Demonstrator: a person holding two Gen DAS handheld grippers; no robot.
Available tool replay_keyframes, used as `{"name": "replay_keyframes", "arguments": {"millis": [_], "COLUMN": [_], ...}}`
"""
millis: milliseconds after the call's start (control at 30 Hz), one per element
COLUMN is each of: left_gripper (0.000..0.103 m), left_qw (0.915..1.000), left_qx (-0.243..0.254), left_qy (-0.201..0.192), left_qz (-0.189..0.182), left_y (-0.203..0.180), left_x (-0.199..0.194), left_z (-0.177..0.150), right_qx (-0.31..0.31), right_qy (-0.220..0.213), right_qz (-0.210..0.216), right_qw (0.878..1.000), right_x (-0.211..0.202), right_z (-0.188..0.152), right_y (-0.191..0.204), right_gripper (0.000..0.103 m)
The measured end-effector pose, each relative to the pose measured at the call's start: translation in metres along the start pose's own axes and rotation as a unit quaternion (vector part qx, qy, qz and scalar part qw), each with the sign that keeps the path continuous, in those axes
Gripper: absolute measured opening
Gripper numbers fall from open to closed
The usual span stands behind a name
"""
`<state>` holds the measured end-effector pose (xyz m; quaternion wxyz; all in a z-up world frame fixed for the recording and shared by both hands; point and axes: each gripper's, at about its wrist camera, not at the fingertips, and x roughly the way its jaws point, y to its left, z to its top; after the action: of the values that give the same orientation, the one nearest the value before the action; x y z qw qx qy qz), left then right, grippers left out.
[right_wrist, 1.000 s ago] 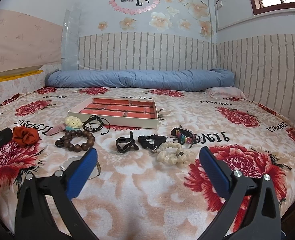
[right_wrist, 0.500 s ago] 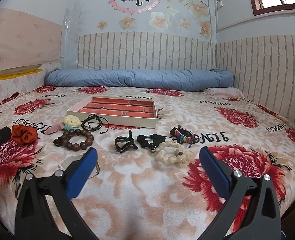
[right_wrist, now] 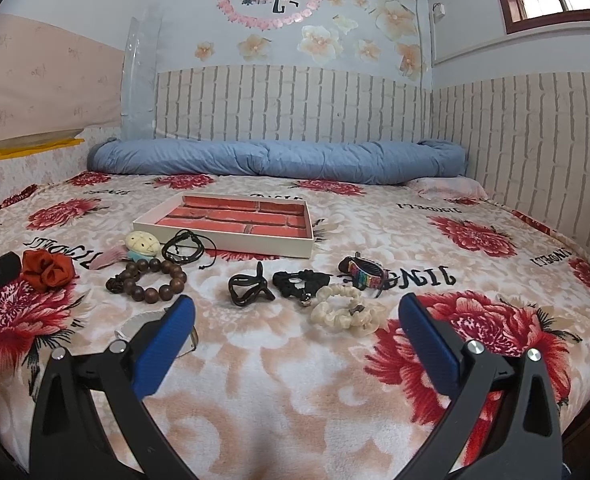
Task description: Organize jewelry
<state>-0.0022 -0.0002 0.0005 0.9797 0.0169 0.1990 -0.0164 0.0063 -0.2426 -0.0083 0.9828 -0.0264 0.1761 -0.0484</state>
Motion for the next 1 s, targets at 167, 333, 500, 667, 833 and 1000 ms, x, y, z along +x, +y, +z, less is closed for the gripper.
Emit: {"name": "replay_keyframes", "arguments": {"millis": [167, 333, 500, 667, 833, 1000], "left_gripper": [0.098, 0.098, 0.098, 0.098, 0.098, 0.098], "left_qw": [1.0, 1.0, 0.9999, 0.9998, 0.9996, 0.9994], "left_qx": [0.003, 0.003, 0.004, 0.006, -0.003, -0.011], "left_qy": [0.003, 0.006, 0.012, 0.019, 0.027, 0.032], "left_qz": [-0.002, -0.004, -0.005, -0.001, -0.002, 0.002], "left_y": [0.0, 0.0, 0.001, 0.004, 0.01, 0.016], "left_x": [0.003, 0.005, 0.009, 0.014, 0.018, 0.023], "left_z": [-0.002, -0.004, -0.006, -0.008, -0.008, -0.01], "right_qx": [-0.001, -0.001, -0.006, -0.011, -0.01, -0.005], "right_qy": [0.001, 0.005, 0.008, 0.014, 0.02, 0.018], "right_qz": [0.0, -0.001, -0.006, -0.013, -0.02, -0.026], "right_qw": [1.0, 1.0, 1.0, 1.0, 1.0, 0.999], "right_x": [0.001, 0.003, 0.006, 0.01, 0.014, 0.016], "right_z": [-0.001, -0.002, -0.005, -0.006, -0.007, -0.008], "right_y": [0.002, 0.002, 0.004, 0.006, 0.007, 0.007], "right_gripper": [0.099, 0.099, 0.099, 0.099, 0.099, 0.099]}}
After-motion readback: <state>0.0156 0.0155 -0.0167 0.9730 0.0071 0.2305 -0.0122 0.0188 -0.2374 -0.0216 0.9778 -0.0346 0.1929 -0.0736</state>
